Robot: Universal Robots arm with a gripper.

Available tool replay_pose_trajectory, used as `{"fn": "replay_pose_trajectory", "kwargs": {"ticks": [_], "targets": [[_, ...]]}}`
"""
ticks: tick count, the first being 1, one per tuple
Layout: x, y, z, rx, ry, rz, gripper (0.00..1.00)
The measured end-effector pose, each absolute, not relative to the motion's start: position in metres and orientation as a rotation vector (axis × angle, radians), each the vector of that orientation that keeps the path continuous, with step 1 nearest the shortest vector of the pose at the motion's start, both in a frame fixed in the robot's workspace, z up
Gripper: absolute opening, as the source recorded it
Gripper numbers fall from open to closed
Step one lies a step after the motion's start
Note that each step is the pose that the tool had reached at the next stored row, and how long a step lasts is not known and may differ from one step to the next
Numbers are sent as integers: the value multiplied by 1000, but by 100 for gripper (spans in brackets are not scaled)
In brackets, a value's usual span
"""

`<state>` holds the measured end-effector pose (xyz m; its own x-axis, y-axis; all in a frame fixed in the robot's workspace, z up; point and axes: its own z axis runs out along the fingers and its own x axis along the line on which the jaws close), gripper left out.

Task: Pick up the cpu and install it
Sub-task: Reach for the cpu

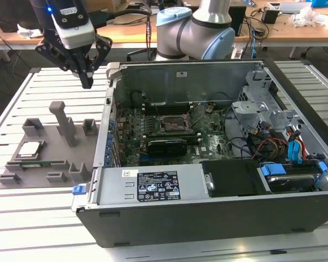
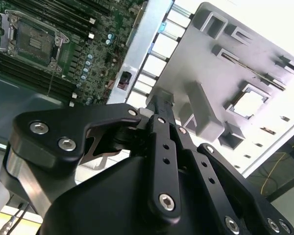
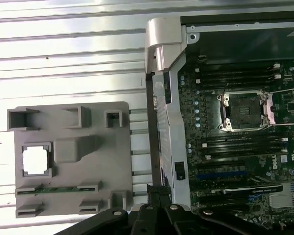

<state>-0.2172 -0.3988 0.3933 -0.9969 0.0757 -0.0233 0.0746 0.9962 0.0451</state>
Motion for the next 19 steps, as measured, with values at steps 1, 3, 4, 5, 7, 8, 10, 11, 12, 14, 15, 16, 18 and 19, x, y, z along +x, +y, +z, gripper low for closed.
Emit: {"fn": "replay_pose_trajectory", "kwargs": {"ticks": [1, 3, 4, 5, 7, 8, 10, 11, 12, 14, 15, 16, 18, 19], "targets": [[-219, -399, 393, 117, 3114, 69, 11], [-222, -399, 393, 117, 3114, 69, 11], [-223, -399, 393, 117, 3114, 69, 11], [-225, -399, 393, 117, 3114, 69, 11], [-229, -399, 393, 117, 3114, 69, 11], [-231, -399, 393, 118, 3114, 69, 11], [-235, -399, 393, 118, 3114, 69, 11], [-240, -399, 393, 119, 3114, 69, 11], [-242, -399, 393, 119, 3113, 69, 11], [-248, -398, 393, 120, 3113, 69, 11], [-250, -398, 393, 120, 3113, 69, 11], [-253, -398, 393, 120, 3113, 69, 11], [-258, -398, 393, 121, 3113, 69, 11], [-260, -398, 393, 121, 3113, 69, 11]]}}
